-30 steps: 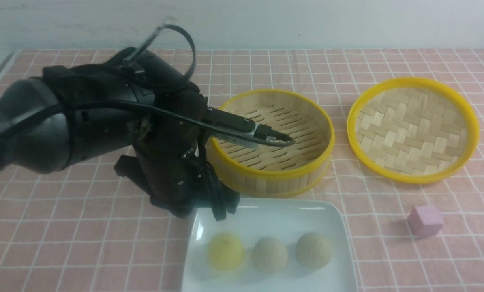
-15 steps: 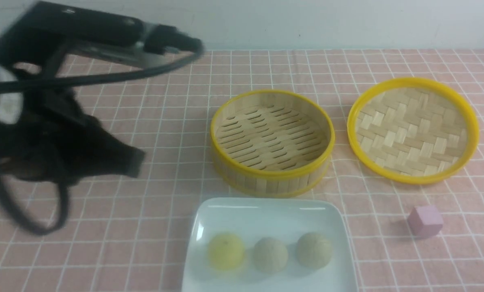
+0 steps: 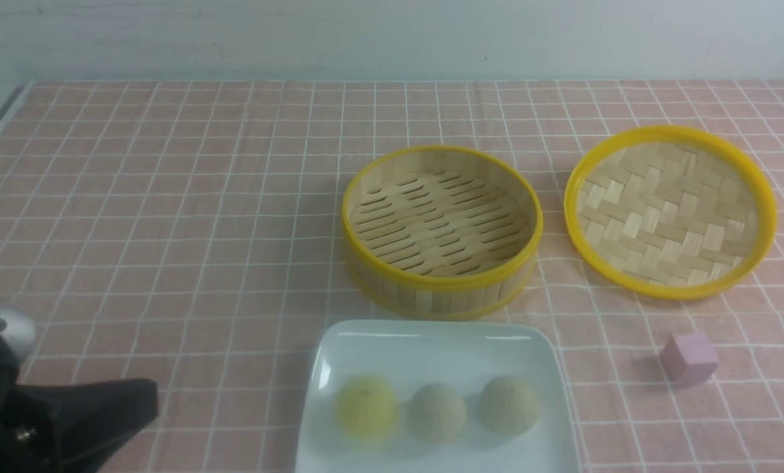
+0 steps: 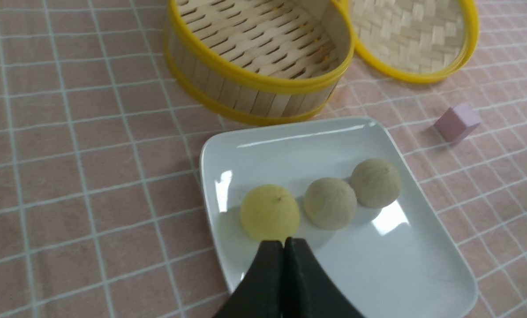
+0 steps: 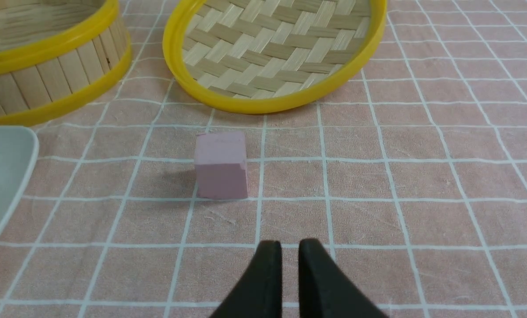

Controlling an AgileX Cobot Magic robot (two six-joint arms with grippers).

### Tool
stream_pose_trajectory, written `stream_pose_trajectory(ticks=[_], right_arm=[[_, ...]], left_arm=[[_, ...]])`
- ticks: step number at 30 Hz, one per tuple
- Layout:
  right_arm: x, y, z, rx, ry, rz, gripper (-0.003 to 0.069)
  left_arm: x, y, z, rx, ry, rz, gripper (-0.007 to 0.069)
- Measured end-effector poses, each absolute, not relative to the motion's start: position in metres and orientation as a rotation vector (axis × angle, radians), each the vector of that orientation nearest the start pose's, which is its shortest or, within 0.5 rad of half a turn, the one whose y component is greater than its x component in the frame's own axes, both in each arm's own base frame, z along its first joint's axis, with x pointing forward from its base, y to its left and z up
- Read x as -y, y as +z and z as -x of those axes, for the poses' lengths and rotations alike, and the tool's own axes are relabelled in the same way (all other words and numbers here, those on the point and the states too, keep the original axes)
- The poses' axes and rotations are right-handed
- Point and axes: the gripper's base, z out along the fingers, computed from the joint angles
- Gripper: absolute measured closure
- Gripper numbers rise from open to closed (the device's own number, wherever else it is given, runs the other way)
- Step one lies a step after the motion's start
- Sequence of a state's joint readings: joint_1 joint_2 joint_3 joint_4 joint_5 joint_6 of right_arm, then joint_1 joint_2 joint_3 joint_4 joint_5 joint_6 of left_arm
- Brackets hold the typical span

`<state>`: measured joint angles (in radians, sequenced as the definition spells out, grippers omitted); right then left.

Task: Put the steamed buns into the plate on the pink tablecloth.

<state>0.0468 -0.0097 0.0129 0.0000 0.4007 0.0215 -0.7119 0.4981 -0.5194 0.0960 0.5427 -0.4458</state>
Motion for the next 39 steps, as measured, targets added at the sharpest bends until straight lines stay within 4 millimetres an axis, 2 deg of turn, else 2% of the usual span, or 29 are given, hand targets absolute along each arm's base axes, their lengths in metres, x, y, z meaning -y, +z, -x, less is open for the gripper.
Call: stream_pose_trajectory(ticks=[3,10,25,27,32,35,39], right_arm=[[-0.002,0.173,-0.052,-1.888,0.047,0.024,0.0603],[-0.002,0.173,-0.052,-1.888,0.044,0.021,0.0596],[-0.002,0.173,-0.052,-1.888,0.044,0.021,0.0577],[-0.002,0.173,-0.052,-1.888,0.044,0.021,0.0575],[-0.002,0.173,-0.052,-1.888,0.044,0.021,0.0566],[-0.002,0.173,-0.052,-1.888,0.044,0.021,0.0565],[-0.002,0.173,-0.052,-1.888,0.044,0.021,0.0565]], left_arm=[[0.064,0.294,-0.08,-2.006,-0.648,-0.327,0.0615],[0.063,0.277,-0.08,-2.071,-0.607,-0.343,0.0608],[0.056,0.276,-0.077,-2.031,-0.572,-0.351,0.0602],[0.05,0.27,-0.075,-2.007,-0.536,-0.333,0.06],[0.029,0.238,-0.073,-1.886,-0.364,-0.207,0.0594],[0.018,0.211,-0.069,-1.845,-0.244,-0.142,0.0594],[0.01,0.19,-0.063,-1.815,-0.181,-0.069,0.059]])
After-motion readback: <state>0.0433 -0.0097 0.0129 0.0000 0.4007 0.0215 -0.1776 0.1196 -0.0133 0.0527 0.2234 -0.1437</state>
